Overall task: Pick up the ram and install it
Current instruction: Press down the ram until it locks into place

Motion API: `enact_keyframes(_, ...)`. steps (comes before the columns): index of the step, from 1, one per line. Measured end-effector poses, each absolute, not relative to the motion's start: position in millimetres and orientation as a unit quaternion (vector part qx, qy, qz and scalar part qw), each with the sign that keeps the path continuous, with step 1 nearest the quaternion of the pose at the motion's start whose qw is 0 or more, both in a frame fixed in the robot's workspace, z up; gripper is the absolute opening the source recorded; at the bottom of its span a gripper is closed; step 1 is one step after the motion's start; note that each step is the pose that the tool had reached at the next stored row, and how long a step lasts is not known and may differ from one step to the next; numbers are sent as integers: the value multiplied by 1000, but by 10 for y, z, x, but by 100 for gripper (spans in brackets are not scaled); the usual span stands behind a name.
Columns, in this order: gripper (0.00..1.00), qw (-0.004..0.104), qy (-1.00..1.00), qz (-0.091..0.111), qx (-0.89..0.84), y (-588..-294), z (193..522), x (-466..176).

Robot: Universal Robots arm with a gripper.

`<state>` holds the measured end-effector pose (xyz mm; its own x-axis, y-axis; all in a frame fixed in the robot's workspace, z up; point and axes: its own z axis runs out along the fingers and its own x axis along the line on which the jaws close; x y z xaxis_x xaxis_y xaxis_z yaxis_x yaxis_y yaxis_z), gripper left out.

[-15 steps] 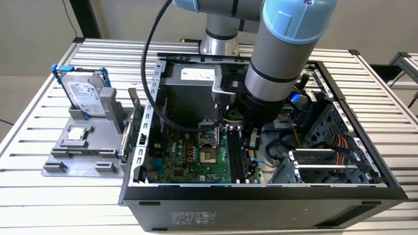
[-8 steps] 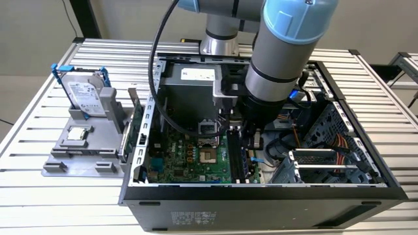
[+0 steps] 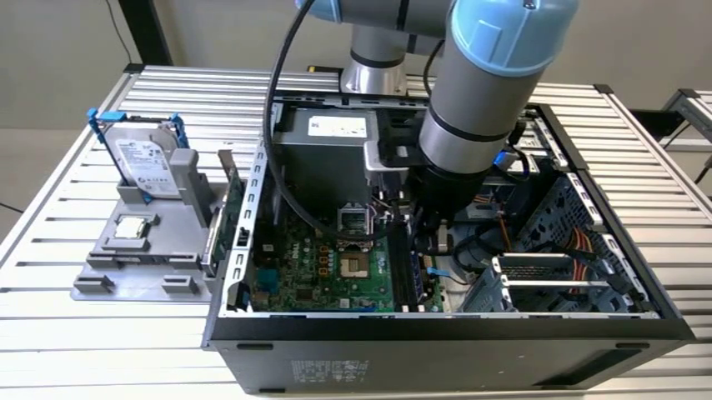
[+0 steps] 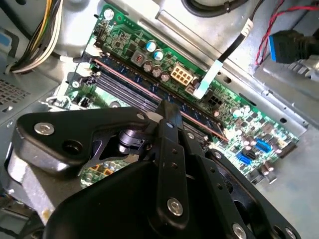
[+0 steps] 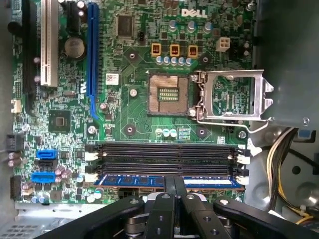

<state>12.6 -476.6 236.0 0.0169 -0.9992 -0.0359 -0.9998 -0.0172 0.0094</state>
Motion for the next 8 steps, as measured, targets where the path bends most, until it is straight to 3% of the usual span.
enact_keyframes(8,0,9,701,16,-713,-4790,2308,150)
